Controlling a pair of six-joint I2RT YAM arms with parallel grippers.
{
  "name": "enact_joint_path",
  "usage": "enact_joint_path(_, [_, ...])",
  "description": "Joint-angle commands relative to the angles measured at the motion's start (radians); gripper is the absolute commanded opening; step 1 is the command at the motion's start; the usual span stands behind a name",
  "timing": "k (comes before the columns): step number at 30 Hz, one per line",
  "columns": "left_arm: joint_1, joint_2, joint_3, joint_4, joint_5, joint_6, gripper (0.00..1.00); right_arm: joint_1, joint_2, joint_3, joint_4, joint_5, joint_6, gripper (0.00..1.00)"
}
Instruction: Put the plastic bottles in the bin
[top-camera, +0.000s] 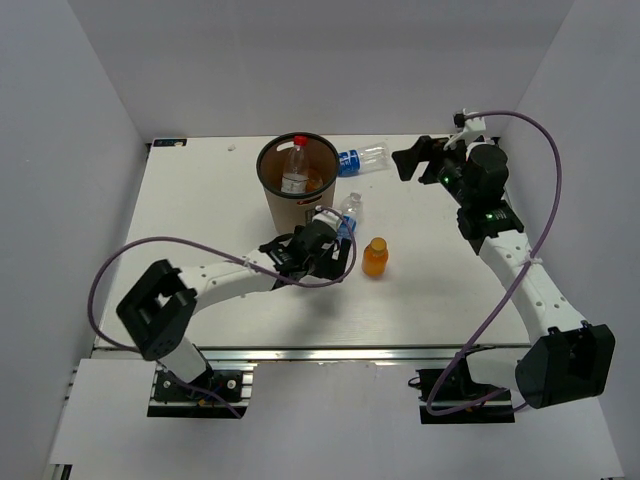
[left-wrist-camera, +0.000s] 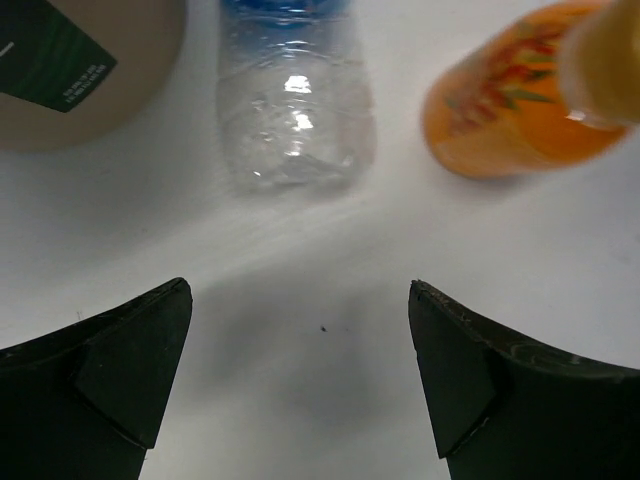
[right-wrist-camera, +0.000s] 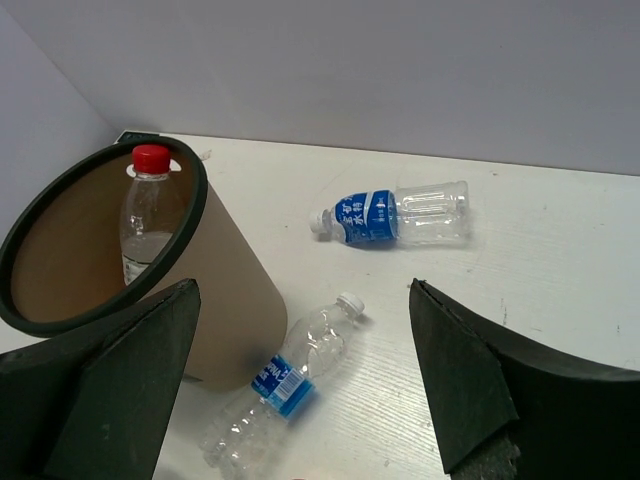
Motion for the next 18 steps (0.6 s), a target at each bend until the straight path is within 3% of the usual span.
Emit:
enact_joint_path(1, [0.005,0.037,0.076,0.015,-0.136,-0.008,0.98,-0.013,-0.037,-0.014,0.017,0.002,-0.015,0.89])
enact_joint_path(11, [0.005,0.163,0.130,0.119,-0.078,0.004,0.98,-0.024,-0.060,-0.037,0.015,0.012,-0.046,0.89])
enact_joint_path(18, [0.005,0.238,0.183,0.124,-0.171,-0.004,0.98,-0.033,-0.057,-0.046,0.023,-0.017,-0.066,0.89])
